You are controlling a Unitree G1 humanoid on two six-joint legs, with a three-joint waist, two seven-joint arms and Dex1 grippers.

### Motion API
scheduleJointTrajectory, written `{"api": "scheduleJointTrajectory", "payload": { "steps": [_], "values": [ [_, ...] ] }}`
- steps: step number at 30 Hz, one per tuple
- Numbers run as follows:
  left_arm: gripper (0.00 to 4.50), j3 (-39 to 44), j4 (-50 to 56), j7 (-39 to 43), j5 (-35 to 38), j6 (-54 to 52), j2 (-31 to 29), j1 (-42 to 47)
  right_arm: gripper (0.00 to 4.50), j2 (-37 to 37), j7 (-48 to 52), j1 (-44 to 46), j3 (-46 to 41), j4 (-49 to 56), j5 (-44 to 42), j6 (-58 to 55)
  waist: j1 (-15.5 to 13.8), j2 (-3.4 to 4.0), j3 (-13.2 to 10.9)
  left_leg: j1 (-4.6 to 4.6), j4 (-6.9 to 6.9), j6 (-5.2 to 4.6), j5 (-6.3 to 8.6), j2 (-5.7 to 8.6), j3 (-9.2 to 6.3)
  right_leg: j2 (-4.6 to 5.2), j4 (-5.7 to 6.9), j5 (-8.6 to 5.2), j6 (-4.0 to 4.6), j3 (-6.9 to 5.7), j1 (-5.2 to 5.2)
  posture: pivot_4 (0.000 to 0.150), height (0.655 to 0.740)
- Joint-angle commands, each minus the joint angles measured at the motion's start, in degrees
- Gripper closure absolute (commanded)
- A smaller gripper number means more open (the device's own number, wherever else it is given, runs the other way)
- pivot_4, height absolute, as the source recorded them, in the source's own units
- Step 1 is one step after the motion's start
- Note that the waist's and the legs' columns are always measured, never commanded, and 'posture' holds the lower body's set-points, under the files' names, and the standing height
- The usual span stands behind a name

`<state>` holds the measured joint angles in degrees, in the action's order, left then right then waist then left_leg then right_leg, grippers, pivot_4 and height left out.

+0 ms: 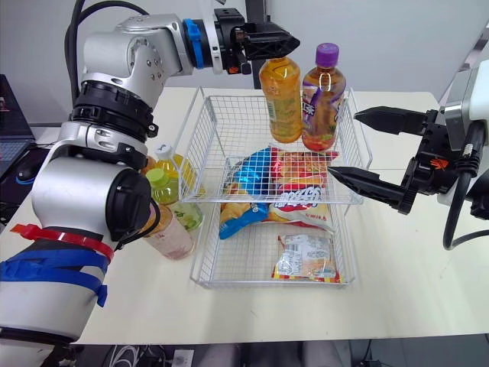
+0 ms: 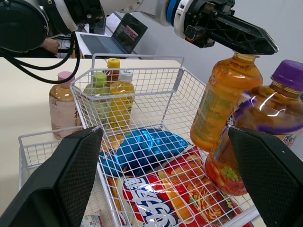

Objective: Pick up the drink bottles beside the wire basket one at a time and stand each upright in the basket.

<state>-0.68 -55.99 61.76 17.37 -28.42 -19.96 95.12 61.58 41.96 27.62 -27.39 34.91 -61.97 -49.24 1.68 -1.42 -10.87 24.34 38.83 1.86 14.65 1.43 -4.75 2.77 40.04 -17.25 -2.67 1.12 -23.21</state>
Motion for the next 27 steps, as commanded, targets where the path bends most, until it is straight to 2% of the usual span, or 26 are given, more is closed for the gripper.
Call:
{"api": "scheduleJointTrajectory", "payload": {
  "steps": [1, 6, 14, 19, 27],
  "values": [
    [1.53, 0.87, 2.64, 2.22, -0.20, 0.42, -0.63, 2.74, 0.00, 1.20, -0.76, 0.30, -1.55, 0.76, -0.20, 1.12, 0.00, 0.00, 0.00, 0.00, 0.00, 0.00, 0.00, 0.00, 0.00, 0.00, 0.00, 0.00, 0.00, 0.00, 0.00, 0.150, 0.7400],
    [0.02, 1.10, 6.20, 4.26, -0.12, -1.41, -2.03, 2.55, 0.00, 1.30, -0.78, 0.44, -1.19, 0.45, 0.05, 1.54, 0.10, 0.00, 0.00, 0.00, -0.01, 0.00, 0.00, -0.02, -0.01, -0.01, 0.00, 0.00, 0.00, 0.01, 0.00, 0.150, 0.7400],
    [0.02, 1.67, 14.86, 7.31, 1.53, -7.97, -6.66, 1.28, 0.00, 1.15, -0.48, 0.75, -0.16, -0.11, 0.50, 2.49, 0.13, 0.00, 0.00, 0.00, 0.00, 0.00, 0.00, -0.02, -0.04, -0.02, 0.00, 0.00, 0.00, 0.01, 0.00, 0.150, 0.7400],
    [0.02, 4.20, 26.13, 9.18, 6.81, -18.64, -12.00, -2.16, 0.00, 1.14, 0.01, 0.97, 0.52, -0.51, 0.96, 3.25, 0.28, 0.01, 0.01, -0.03, -0.01, 0.01, 0.00, -0.06, -0.08, -0.04, 0.02, 0.00, 0.00, 0.05, 0.00, 0.150, 0.7400],
    [0.02, 13.17, 45.32, -1.07, 13.04, -32.16, -23.22, -11.37, 0.00, 0.87, 1.91, 0.98, 1.73, -0.72, 0.39, 3.96, 0.27, 0.02, 0.01, -0.07, 0.01, 0.01, -0.01, -0.10, -0.11, -0.04, 0.03, 0.00, 0.00, 0.08, 0.00, 0.150, 0.7400]
  ]
}}
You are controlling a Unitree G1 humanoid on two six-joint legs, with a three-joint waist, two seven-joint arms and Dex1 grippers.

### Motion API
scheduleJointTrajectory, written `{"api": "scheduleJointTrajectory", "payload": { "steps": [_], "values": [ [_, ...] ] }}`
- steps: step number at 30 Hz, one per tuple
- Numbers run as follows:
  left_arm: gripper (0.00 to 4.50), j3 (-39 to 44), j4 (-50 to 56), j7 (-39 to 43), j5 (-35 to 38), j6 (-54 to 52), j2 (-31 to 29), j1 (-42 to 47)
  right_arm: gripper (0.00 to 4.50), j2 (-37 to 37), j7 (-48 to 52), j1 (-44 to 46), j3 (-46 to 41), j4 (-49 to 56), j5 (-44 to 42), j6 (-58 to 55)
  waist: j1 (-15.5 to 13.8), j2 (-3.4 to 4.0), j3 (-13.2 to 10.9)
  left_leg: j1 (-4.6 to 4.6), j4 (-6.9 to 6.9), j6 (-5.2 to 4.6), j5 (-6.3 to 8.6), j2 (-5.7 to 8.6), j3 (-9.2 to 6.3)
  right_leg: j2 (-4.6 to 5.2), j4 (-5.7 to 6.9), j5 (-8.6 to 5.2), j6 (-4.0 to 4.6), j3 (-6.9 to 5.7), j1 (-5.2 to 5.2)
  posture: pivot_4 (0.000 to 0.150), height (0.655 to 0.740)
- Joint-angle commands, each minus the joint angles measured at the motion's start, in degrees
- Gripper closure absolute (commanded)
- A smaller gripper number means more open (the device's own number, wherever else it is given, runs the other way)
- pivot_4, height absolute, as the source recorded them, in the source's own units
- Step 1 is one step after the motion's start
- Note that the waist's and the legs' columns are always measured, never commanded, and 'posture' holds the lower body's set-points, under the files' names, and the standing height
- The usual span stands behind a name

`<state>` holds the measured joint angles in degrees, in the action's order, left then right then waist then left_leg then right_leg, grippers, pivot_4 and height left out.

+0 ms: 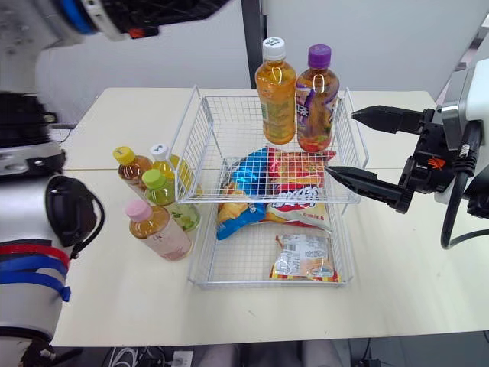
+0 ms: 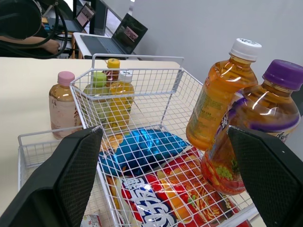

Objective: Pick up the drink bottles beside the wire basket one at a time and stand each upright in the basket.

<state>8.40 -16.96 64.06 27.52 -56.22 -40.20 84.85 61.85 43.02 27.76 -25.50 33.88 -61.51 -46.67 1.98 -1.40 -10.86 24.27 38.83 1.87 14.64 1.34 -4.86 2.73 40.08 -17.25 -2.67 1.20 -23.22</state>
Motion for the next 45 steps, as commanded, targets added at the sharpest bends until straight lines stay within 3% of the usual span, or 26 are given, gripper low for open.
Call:
{"api": "scheduleJointTrajectory", "payload": {
  "steps": [1, 6, 13, 17, 25, 29, 34, 45],
  "values": [
    [0.02, 5.87, 9.18, -4.96, 3.46, -5.61, -4.74, -3.38, 0.00, 0.50, 1.09, 1.04, 0.16, 0.12, 0.01, 1.54, -0.08, 0.00, 0.00, 0.00, 0.00, 0.00, 0.00, -0.01, -0.01, 0.00, 0.01, 0.00, 0.00, -0.02, 0.00, 0.150, 0.7400],
    [0.02, 15.27, 22.29, -10.11, 6.32, -9.93, -13.19, -17.07, 0.00, -0.27, 2.58, 2.30, 2.87, -1.13, 1.29, 3.00, -0.10, 0.01, 0.01, -0.06, 0.02, 0.00, 0.00, 0.00, 0.03, 0.03, 0.03, 0.00, 0.00, 0.04, 0.02, 0.150, 0.7400],
    [0.02, 30.75, 31.01, -14.83, 8.09, -12.69, -18.63, -37.60, 0.00, -2.59, 5.52, 6.06, 8.05, -4.22, 3.62, 5.43, -0.18, 0.02, 0.01, -0.14, 0.03, 0.00, 0.00, 0.00, 0.07, 0.06, 0.03, 0.00, 0.00, 0.03, 0.08, 0.150, 0.7400],
    [0.02, 40.85, 31.87, -16.15, 5.45, -7.02, -17.38, -52.94, 0.00, -4.94, 7.45, 8.91, 12.31, -6.24, 6.00, 6.48, -0.07, 0.03, 0.03, -0.34, -0.05, 0.00, 0.00, -0.07, 0.19, 0.23, 0.05, 0.01, 0.02, 0.14, 0.12, 0.150, 0.7400],
    [0.02, 48.27, 34.65, -18.37, 5.13, 3.22, -10.51, -70.46, 0.00, -8.73, 8.83, 12.78, 15.84, -8.26, 8.39, 7.24, -0.51, 0.01, 0.04, -0.36, -0.06, 0.00, 0.01, -0.01, 0.24, 0.38, -0.01, 0.01, 0.02, 0.17, 0.16, 0.150, 0.7400],
    [0.02, 48.42, 34.59, -20.20, 3.92, 10.00, -5.62, -77.56, 0.00, -9.55, 8.67, 13.77, 18.24, -8.07, 9.52, 5.49, -0.49, -0.01, 0.07, -0.36, -0.07, 0.00, 0.01, -0.03, 0.21, 0.39, -0.01, 0.02, 0.03, 0.15, 0.16, 0.150, 0.7400],
    [0.02, 45.19, 32.98, -23.27, 3.73, 15.27, -2.97, -79.56, 0.00, -11.09, 8.31, 15.17, 21.21, -7.79, 11.18, 4.59, -0.56, -0.03, 0.08, -0.36, -0.07, 0.00, 0.01, -0.04, 0.19, 0.38, 0.00, 0.03, 0.04, 0.13, 0.15, 0.150, 0.7400],
    [0.02, 30.27, 28.24, -26.69, 4.68, 18.36, -2.48, -71.17, 0.00, -12.89, 8.84, 15.68, 22.03, -6.50, 11.16, 3.35, -0.68, -0.04, 0.09, -0.35, -0.08, 0.00, 0.02, -0.02, 0.18, 0.37, 0.00, 0.03, 0.03, 0.12, 0.15, 0.150, 0.7400]
  ]
}}
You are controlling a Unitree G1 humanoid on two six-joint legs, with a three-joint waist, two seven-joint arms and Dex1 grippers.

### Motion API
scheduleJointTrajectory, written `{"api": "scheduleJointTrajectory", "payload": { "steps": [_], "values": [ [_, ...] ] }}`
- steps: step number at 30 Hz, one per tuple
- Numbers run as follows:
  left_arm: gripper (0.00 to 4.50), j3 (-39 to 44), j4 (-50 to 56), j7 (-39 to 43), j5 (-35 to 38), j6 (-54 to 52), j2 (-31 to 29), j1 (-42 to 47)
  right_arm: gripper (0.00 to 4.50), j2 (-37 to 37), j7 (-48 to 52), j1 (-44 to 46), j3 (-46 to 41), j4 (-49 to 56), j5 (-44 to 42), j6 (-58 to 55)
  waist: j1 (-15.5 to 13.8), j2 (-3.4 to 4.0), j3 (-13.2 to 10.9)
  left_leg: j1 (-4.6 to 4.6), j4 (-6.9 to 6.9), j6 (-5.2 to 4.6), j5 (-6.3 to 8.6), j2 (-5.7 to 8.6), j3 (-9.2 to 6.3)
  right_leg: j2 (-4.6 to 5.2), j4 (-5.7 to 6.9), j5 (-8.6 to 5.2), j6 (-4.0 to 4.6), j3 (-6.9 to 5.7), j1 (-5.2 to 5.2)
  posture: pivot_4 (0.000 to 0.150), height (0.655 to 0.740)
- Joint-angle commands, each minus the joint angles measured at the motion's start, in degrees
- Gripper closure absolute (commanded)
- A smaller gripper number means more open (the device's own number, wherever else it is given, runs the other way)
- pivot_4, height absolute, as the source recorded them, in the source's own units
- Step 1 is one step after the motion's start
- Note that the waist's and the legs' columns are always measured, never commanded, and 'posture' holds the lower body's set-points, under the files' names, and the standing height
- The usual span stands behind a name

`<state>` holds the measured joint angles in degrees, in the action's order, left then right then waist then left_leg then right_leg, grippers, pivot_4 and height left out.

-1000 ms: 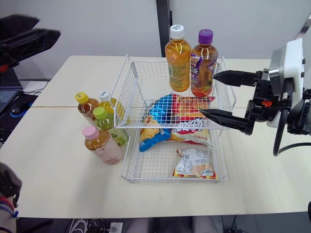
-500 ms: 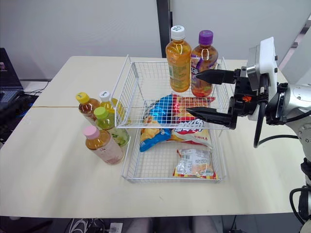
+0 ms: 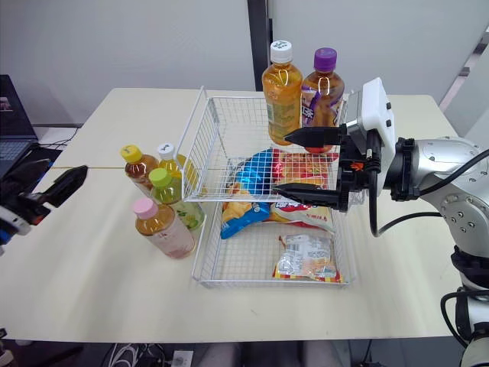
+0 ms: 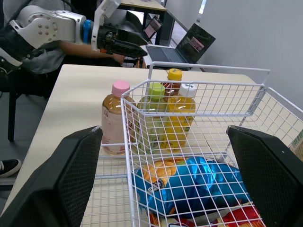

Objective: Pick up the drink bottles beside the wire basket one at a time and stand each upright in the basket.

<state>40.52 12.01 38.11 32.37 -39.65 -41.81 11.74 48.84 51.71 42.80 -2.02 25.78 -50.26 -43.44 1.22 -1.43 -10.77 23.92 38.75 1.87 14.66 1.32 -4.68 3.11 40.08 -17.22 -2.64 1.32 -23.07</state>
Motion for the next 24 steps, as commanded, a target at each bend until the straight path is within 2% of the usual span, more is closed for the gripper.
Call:
{"api": "scheduleJointTrajectory", "payload": {
  "steps": [1, 12, 24],
  "values": [
    [0.02, -2.94, -1.15, -0.87, -0.32, 2.16, -1.08, 2.61, 0.00, 0.12, 0.16, 0.54, -1.53, 1.70, -0.12, 0.09, 0.16, 0.00, 0.00, 0.00, 0.00, 0.00, 0.00, 0.00, 0.00, -0.01, 0.00, 0.00, 0.00, 0.00, 0.00, 0.150, 0.7400],
    [0.02, -13.03, -8.42, -5.56, -4.42, 5.76, 0.23, 12.19, 0.00, 0.06, 0.35, -0.06, -2.15, 1.85, -0.22, -0.22, 0.29, 0.00, 0.00, 0.00, 0.00, 0.00, 0.00, -0.01, 0.01, -0.04, 0.01, 0.00, 0.00, 0.00, -0.01, 0.150, 0.7400],
    [0.02, -16.34, -12.52, -5.01, -6.24, 9.72, 0.33, 13.38, 0.00, 1.16, 0.87, -1.93, -4.49, 3.09, -1.35, -0.67, 0.36, 0.00, 0.00, 0.02, -0.01, 0.00, 0.00, 0.00, 0.01, -0.04, 0.00, 0.00, 0.00, 0.00, -0.03, 0.150, 0.7400]
  ]
}}
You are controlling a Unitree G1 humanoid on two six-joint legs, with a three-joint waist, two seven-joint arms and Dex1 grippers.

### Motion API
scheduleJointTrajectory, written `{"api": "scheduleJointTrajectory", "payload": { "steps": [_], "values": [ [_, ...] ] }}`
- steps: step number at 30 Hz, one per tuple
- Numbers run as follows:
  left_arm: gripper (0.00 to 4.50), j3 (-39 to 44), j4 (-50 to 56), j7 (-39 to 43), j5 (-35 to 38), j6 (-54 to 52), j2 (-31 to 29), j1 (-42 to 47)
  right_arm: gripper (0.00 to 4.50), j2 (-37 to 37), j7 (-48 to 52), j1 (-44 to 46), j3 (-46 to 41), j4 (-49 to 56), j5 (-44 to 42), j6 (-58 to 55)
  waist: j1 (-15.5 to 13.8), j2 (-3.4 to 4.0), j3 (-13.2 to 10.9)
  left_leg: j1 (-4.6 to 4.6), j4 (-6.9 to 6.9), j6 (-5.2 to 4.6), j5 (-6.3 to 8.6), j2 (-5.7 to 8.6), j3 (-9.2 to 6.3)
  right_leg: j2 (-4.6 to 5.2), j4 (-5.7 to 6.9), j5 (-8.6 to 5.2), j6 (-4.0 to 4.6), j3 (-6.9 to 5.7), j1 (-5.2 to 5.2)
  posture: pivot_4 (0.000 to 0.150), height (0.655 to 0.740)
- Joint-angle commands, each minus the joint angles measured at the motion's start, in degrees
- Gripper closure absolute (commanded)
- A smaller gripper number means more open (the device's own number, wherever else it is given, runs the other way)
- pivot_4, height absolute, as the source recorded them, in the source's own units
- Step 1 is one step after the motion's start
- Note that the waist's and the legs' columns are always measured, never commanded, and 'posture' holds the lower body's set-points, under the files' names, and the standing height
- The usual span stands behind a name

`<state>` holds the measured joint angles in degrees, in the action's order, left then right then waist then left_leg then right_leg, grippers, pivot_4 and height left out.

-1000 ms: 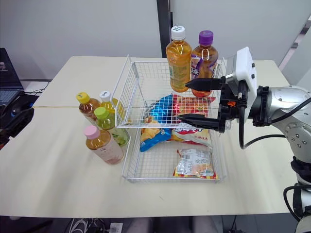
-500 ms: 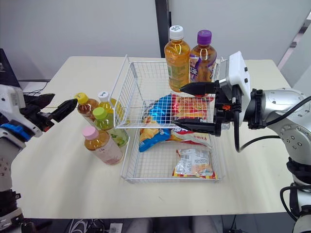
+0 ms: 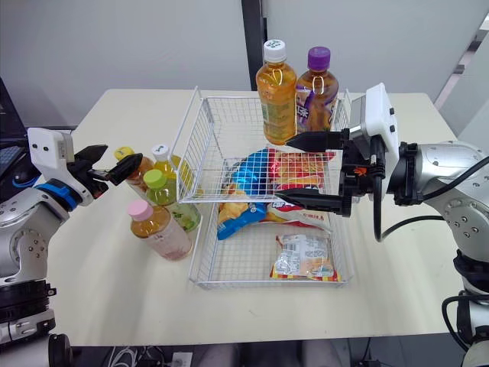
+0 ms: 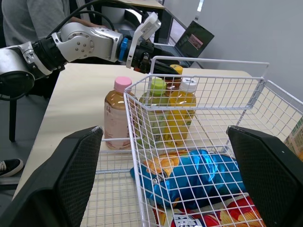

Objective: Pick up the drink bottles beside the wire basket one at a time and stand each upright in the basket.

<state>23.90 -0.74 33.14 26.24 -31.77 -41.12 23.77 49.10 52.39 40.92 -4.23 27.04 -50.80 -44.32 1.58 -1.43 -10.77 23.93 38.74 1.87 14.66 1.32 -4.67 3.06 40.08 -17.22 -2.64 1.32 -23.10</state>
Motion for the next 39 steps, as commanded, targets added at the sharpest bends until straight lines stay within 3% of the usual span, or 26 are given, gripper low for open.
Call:
{"api": "scheduleJointTrajectory", "payload": {
  "steps": [1, 4, 12, 22, 33, 39],
  "values": [
    [0.02, 0.29, 0.05, 0.00, -0.01, 1.99, -0.27, 1.46, 0.00, 0.91, 0.19, -0.12, -2.40, 1.90, -0.85, 0.16, 0.00, 0.00, 0.00, 0.00, 0.00, 0.00, 0.00, 0.00, 0.00, 0.00, 0.00, 0.00, 0.00, 0.00, 0.00, 0.150, 0.7400],
    [0.62, 0.78, -0.75, 0.18, 1.61, 1.43, 0.53, 2.38, 0.00, 0.98, 0.19, -0.27, -2.77, 2.09, -0.95, 0.08, -0.01, 0.00, 0.00, 0.00, 0.00, 0.00, 0.00, 0.00, 0.00, 0.00, 0.00, 0.00, 0.00, 0.00, 0.00, 0.150, 0.7400],
    [3.08, -1.31, -1.90, 1.86, 2.23, -0.65, 0.46, 2.58, 0.00, 1.36, -0.22, -1.08, -4.11, 3.37, -1.83, -0.58, 0.01, 0.00, 0.00, -0.01, 0.00, 0.00, 0.00, 0.00, 0.00, 0.00, 0.01, 0.00, 0.00, 0.00, 0.01, 0.150, 0.7400],
    [3.14, 1.24, -0.30, 2.08, 3.88, -1.19, -1.72, 4.05, 0.00, 1.06, -1.49, -1.27, -4.33, 3.95, -2.16, -0.58, 0.00, 0.00, 0.00, 0.00, 0.01, 0.00, 0.00, 0.00, -0.01, 0.00, 0.00, 0.00, 0.00, -0.01, 0.02, 0.150, 0.7400],
    [3.14, 5.67, 1.34, 5.65, 8.30, -9.95, -17.00, 12.15, 0.00, 1.94, -2.86, -1.32, -5.56, 4.15, -2.31, -0.59, 0.17, -0.03, -0.02, 0.11, -0.02, 0.00, 0.00, 0.00, -0.06, -0.02, -0.06, 0.00, 0.00, -0.07, -0.07, 0.150, 0.7400],
    [3.14, 0.12, -2.22, 12.74, 12.27, -16.43, -24.72, 24.68, 0.00, 5.06, -2.49, 1.27, -7.82, 2.19, -2.69, -1.11, -0.13, -0.06, -0.04, 0.18, 0.03, 0.00, 0.00, 0.07, -0.15, -0.15, -0.07, 0.00, -0.01, -0.24, -0.03, 0.150, 0.7400]
  ]
}}
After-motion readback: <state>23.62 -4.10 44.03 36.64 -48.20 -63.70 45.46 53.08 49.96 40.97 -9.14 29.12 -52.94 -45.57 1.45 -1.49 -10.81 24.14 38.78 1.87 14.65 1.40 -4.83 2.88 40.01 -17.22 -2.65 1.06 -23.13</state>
